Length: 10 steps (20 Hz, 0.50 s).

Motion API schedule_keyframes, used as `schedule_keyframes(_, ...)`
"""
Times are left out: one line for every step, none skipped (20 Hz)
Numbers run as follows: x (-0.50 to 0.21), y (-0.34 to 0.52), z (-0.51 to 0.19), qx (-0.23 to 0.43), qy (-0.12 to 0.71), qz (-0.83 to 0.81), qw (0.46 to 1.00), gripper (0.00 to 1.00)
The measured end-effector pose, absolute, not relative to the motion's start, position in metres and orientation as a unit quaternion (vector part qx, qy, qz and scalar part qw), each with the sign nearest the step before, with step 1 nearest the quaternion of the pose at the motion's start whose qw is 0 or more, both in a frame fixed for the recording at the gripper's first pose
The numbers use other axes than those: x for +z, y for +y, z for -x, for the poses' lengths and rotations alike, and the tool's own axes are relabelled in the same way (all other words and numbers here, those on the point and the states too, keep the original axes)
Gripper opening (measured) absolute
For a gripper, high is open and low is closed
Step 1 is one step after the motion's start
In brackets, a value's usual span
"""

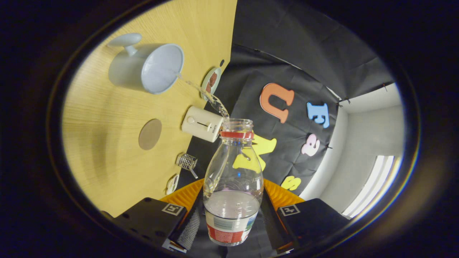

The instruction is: Take the bottle from table, then pour the juice into the cup, finally place the bottle on the coaster

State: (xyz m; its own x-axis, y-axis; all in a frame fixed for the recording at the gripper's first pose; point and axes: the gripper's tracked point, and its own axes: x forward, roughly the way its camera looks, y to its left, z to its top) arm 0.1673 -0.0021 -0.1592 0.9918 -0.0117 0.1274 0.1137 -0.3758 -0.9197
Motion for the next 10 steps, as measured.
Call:
schedule_keyframes(-0.159,0.0002,-0.1669,-0.056,-0.03,0.829,0.555,0.82)
schedule_keyframes(-0.1598,0.0004,-0.1667,-0.056,-0.03,0.83,0.554,0.82)
schedule_keyframes(-0.16,-0.0006,-0.1685,-0.056,-0.027,0.831,0.553,0.82)
schedule_keyframes(-0.1614,-0.0019,-0.1687,-0.057,-0.024,0.831,0.552,0.82)
schedule_keyframes(-0.1615,-0.002,-0.1708,-0.055,-0.023,0.833,0.55,0.82)
schedule_keyframes(-0.1612,-0.0007,-0.1711,-0.055,-0.024,0.834,0.548,0.82)
schedule_keyframes(-0.1615,-0.0001,-0.17,-0.055,-0.024,0.835,0.547,0.82)
schedule_keyframes(-0.161,0.001,-0.1688,-0.054,-0.025,0.835,0.548,0.82)
schedule_keyframes(-0.1602,-0.0003,-0.1686,-0.054,-0.023,0.835,0.547,0.82)
schedule_keyframes(-0.16,-0.0013,-0.167,-0.054,-0.021,0.835,0.547,0.82)
